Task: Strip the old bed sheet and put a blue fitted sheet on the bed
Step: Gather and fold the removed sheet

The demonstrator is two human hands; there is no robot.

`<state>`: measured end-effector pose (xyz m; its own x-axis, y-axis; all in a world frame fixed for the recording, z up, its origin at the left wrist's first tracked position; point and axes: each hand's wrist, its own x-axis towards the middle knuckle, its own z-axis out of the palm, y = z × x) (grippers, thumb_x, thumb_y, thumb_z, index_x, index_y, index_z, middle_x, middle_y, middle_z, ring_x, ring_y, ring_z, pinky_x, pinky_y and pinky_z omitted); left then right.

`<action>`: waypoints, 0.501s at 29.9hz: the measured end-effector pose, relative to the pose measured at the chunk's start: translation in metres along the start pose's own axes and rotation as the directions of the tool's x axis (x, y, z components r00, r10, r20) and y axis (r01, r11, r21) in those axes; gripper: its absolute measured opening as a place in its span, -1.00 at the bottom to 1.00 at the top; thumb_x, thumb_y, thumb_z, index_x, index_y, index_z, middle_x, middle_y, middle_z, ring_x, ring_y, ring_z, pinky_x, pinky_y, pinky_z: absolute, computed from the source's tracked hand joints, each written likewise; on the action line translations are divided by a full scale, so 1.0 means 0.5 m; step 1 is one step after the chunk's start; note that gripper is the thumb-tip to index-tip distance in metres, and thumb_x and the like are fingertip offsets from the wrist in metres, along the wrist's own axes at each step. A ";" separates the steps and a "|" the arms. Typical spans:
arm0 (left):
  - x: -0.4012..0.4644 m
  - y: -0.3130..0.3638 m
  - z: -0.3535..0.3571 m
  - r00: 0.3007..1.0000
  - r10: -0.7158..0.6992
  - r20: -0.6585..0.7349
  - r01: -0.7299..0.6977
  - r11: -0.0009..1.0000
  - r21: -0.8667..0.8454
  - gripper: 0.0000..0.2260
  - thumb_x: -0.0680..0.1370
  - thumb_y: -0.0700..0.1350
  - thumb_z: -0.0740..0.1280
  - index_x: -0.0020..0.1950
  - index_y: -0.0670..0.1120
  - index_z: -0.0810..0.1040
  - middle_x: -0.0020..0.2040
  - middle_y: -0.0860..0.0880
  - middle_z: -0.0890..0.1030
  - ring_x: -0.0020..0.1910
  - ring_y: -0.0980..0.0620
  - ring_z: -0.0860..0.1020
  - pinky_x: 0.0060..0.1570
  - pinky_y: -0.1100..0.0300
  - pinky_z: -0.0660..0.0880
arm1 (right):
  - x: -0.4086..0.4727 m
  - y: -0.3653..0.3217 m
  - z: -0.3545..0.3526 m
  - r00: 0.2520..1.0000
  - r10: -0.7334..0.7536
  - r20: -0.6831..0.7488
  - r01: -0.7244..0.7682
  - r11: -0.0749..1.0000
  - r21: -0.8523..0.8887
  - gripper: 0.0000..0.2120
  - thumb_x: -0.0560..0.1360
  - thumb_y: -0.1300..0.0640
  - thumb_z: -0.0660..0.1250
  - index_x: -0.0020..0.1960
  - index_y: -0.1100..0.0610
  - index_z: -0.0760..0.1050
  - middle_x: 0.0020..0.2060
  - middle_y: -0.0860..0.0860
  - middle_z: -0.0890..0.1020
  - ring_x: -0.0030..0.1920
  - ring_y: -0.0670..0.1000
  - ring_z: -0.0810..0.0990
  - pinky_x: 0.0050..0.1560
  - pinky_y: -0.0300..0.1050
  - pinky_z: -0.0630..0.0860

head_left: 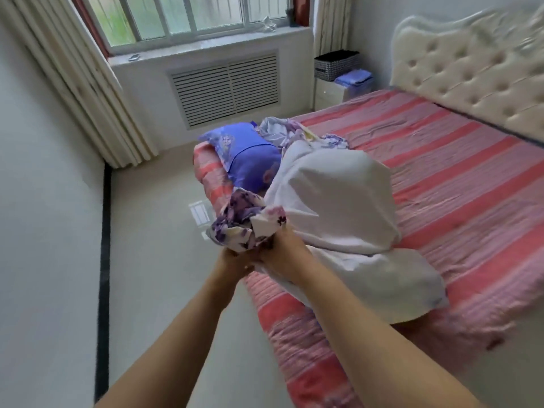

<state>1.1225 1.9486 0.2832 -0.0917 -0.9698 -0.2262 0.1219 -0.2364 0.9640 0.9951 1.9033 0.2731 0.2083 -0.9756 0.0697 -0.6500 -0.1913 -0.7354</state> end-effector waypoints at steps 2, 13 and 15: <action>0.002 -0.010 -0.059 0.994 -0.032 -0.106 0.034 0.999 0.012 -0.43 0.21 -0.05 0.44 0.20 -0.16 0.52 -0.04 -0.22 0.63 -0.16 -0.04 0.60 -0.24 0.17 0.56 | -0.011 -0.050 0.039 0.994 0.100 0.051 -0.104 0.989 0.103 -0.53 0.32 -0.04 0.38 0.19 0.04 0.45 0.04 -0.01 0.57 0.04 0.01 0.58 0.05 -0.08 0.56; 0.114 -0.030 -0.181 0.985 -0.172 0.000 0.171 0.985 0.035 -0.15 0.19 0.51 0.33 0.27 -0.04 0.51 0.10 -0.08 0.66 0.07 -0.08 0.64 0.01 -0.03 0.58 | 0.046 -0.001 0.065 0.896 0.296 0.330 -0.430 0.766 0.478 -0.37 0.51 0.26 0.32 0.48 -0.06 0.15 0.26 0.05 0.46 0.17 0.13 0.55 0.09 -0.02 0.57; 0.180 -0.005 -0.172 0.985 -0.173 0.003 0.173 0.984 0.034 -0.17 0.25 0.49 0.31 0.27 -0.10 0.53 0.10 -0.12 0.66 0.08 -0.10 0.63 0.11 -0.03 0.54 | 0.085 0.010 0.068 0.873 0.337 0.353 -0.433 0.869 0.241 -0.42 0.51 0.18 0.35 0.46 0.04 0.21 0.25 0.10 0.48 0.15 0.07 0.53 0.08 -0.15 0.50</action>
<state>1.1991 1.8565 0.2483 -0.1147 -0.9139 -0.3895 0.0710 -0.3986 0.9144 1.0255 1.8644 0.2498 0.2206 -0.8781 -0.4247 -0.4786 0.2819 -0.8316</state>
